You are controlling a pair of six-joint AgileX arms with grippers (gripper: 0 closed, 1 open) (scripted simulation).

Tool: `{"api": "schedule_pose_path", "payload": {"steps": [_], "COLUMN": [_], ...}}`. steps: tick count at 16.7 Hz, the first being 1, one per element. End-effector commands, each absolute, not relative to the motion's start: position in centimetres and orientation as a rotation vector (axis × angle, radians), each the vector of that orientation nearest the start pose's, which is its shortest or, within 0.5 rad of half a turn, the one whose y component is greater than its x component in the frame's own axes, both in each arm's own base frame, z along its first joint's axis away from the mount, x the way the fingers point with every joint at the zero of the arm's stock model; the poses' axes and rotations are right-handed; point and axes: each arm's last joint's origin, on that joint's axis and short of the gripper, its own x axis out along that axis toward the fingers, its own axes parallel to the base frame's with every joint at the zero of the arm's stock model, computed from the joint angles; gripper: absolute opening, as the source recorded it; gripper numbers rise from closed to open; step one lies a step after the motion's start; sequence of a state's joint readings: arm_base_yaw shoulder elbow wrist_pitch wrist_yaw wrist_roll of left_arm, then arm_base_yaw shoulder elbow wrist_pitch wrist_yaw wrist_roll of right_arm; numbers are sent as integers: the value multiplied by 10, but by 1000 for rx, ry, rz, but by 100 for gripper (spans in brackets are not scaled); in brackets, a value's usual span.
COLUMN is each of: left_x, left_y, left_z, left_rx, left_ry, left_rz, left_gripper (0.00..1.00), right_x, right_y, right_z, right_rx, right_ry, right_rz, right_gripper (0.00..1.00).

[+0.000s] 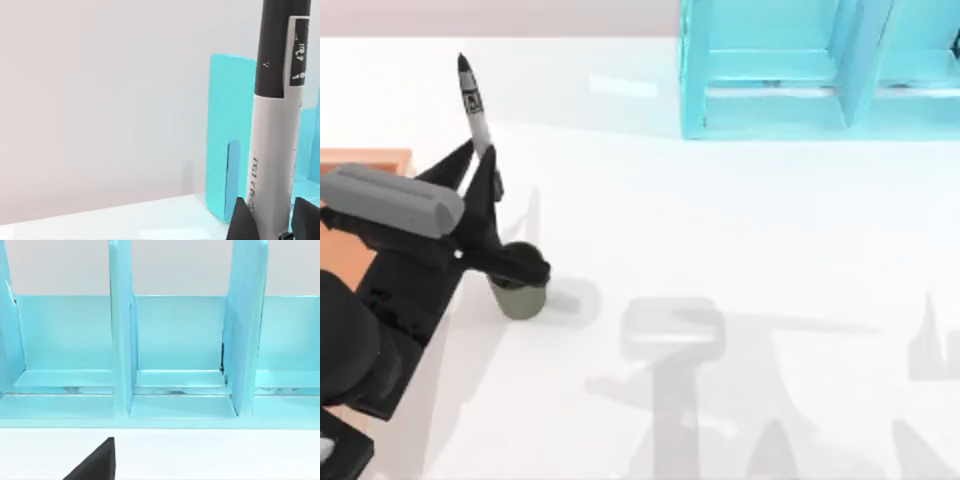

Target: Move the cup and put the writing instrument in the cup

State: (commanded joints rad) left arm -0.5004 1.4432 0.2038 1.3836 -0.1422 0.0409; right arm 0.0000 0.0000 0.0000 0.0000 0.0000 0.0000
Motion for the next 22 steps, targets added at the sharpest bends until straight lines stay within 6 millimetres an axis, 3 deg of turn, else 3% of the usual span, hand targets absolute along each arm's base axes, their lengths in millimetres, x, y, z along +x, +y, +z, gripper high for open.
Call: {"api": "schedule_pose_path", "payload": {"steps": [5, 18, 22], "left_x": [203, 203, 203], "left_y": [-104, -104, -104], "left_z": [162, 162, 162], "left_rx": [-23, -23, -23], "left_ry": [-142, -142, -142], "left_rz": [-339, -339, -339], "left_gripper": [0, 98, 100], "right_x": [106, 106, 106], "right_y": [-1, -1, -1], "right_z": [160, 160, 160], "right_rx": [0, 0, 0], "right_ry": [0, 0, 0], "right_rz": [0, 0, 0], "right_gripper": [100, 100, 100]}}
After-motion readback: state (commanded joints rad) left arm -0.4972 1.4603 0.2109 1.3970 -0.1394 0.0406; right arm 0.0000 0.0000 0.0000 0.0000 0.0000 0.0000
